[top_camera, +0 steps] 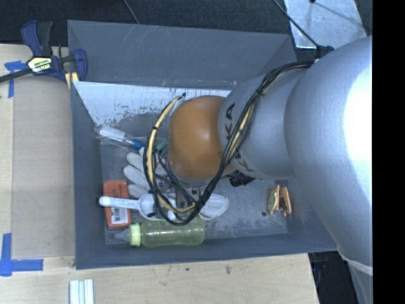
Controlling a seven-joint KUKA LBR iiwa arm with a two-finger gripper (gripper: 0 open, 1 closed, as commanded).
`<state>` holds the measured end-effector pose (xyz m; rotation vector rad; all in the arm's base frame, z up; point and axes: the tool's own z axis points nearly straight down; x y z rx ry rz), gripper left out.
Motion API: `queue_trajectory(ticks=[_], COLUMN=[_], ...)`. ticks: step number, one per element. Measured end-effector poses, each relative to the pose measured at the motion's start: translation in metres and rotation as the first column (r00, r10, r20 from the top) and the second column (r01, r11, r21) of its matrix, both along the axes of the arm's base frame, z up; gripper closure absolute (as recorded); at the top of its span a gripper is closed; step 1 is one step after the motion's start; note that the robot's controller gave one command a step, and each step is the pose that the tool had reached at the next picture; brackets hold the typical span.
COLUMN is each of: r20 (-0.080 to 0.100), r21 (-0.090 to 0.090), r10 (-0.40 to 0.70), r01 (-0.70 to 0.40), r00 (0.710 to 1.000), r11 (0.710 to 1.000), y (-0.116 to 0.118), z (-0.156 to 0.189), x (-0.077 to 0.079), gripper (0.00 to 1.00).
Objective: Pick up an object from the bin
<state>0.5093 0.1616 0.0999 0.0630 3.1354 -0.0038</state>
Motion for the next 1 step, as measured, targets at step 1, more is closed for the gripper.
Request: queue_trajectory(ticks=[1], r20=[-0.007], r21=[0.001], r10=[-0.027], r01=[0.027], r00=[1.0], r11=[1.0], y=[0.0155], z=[0.0598], x=[0.0018], gripper=[1.0])
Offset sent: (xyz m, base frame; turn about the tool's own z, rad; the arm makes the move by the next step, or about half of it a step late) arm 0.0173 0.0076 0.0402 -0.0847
